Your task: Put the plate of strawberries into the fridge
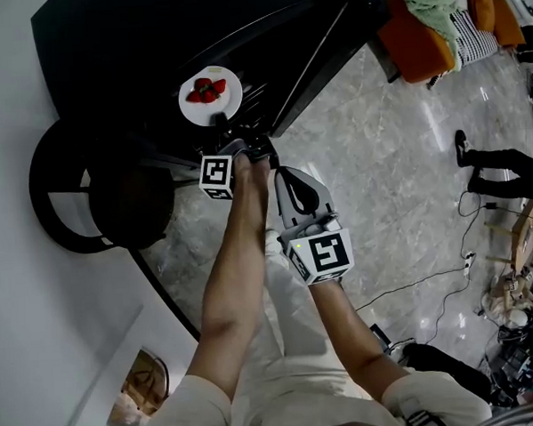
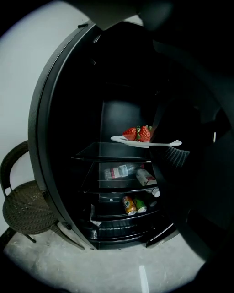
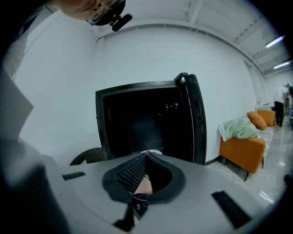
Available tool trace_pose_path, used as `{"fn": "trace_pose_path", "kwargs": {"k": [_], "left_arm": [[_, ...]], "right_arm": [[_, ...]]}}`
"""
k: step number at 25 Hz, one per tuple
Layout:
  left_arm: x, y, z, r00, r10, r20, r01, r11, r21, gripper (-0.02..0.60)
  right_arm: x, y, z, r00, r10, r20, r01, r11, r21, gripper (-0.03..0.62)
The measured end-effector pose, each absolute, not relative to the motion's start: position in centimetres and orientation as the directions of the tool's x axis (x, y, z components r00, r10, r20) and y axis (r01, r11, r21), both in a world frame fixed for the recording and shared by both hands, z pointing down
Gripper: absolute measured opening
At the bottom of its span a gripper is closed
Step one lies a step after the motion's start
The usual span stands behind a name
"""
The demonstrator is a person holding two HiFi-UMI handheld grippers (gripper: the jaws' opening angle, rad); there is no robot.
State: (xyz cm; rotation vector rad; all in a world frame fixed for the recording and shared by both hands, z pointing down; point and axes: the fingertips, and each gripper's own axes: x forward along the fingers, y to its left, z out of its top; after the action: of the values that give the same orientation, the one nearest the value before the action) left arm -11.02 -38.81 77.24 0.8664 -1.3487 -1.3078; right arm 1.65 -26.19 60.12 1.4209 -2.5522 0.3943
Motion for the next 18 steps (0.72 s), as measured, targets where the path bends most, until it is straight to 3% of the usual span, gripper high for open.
{"fn": "trace_pose_path", "kwargs": {"k": [18], "left_arm": [[-11.2, -40.0, 78.6, -0.238, -0.947, 0.215, 0.134, 0.187, 0.973, 0.011]], "right_arm": [[1.7, -26.7, 60.8, -0.519, -0.795, 0.314, -0.853, 0.506, -0.129, 0.003]]}}
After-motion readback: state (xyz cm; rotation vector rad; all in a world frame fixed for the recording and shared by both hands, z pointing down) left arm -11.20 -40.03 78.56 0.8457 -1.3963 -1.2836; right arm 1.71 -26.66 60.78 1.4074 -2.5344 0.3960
